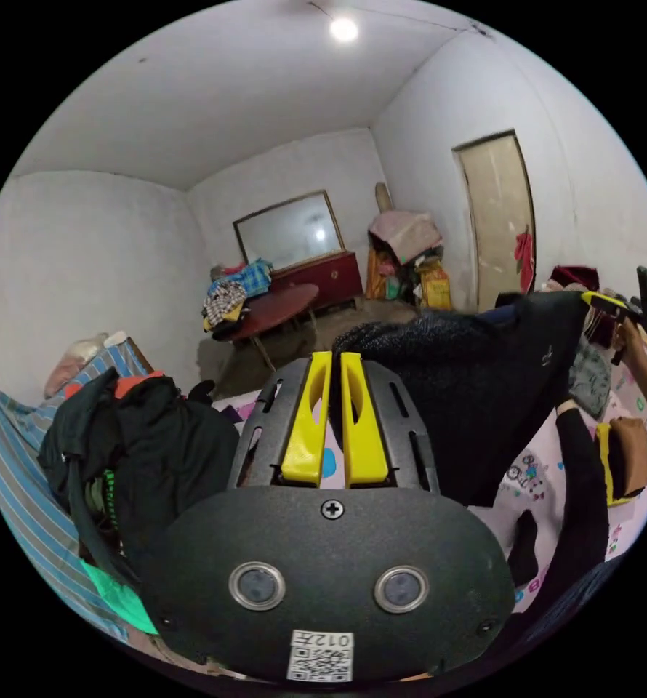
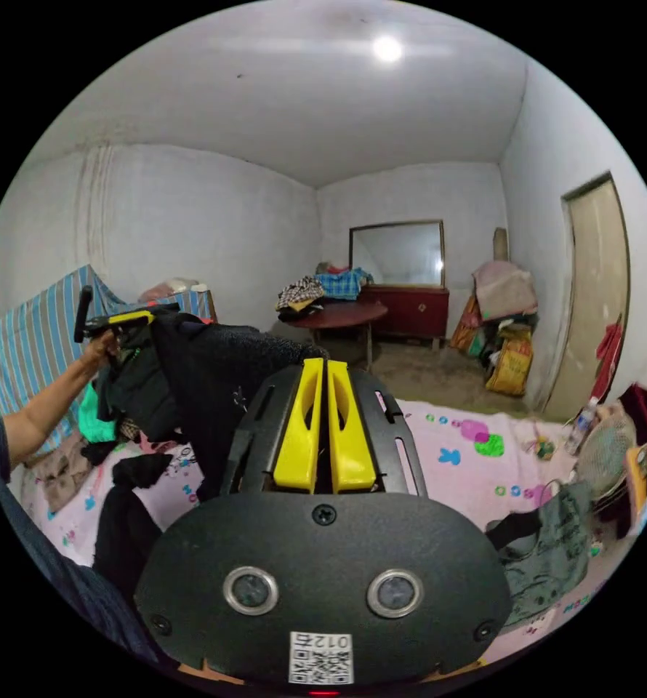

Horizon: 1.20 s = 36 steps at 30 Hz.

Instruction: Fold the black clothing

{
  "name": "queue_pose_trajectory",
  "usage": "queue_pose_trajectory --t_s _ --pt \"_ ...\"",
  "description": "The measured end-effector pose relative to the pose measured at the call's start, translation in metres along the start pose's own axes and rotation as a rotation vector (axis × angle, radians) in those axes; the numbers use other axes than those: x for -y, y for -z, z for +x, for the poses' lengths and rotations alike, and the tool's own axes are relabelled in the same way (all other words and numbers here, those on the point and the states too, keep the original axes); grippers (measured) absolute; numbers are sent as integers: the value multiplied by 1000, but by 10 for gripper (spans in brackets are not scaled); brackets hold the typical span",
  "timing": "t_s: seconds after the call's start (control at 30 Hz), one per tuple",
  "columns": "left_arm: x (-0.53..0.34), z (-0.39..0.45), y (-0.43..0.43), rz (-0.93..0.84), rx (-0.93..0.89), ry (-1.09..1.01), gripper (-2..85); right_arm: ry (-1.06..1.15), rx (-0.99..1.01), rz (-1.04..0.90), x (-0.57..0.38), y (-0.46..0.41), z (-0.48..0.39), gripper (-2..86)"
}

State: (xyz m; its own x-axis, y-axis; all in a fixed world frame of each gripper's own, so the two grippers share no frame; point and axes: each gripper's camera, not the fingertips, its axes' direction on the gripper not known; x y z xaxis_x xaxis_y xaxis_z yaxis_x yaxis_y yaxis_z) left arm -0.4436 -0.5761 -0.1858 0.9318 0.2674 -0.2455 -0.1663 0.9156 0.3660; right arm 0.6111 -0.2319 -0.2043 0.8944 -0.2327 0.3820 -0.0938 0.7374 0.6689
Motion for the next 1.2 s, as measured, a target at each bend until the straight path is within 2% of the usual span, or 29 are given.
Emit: queue_pose_trajectory --t_s 0.27,0.4,0.67,0.77,0.87,0.93,1.0,1.1,1.2 --pt "26 9 106 124 147 -75 1 92 -70 158 44 86 -57 -9" --pt "24 0 138 176 74 -51 2 133 -103 202 44 111 -73 -9" --pt "5 2 114 123 3 -99 3 144 -106 207 19 100 -75 -9" --pt "9 1 62 50 -26 -125 4 127 -117 124 19 53 -57 -10" --pt "17 0 -26 -56 -38 -131 4 108 -139 4 21 -19 -29 -9" --pt "21 1 -115 -162 -17 -118 6 106 -160 -70 21 -70 -10 -9" --pt "19 -3 -184 -228 -64 -57 7 90 -190 -158 22 -128 11 -9" --pt "0 -14 -285 -344 -132 143 8 26 -200 -313 11 -225 50 -8" --pt "-34 -14 -344 -428 -81 186 5 -95 -215 -363 -18 -281 79 -9"
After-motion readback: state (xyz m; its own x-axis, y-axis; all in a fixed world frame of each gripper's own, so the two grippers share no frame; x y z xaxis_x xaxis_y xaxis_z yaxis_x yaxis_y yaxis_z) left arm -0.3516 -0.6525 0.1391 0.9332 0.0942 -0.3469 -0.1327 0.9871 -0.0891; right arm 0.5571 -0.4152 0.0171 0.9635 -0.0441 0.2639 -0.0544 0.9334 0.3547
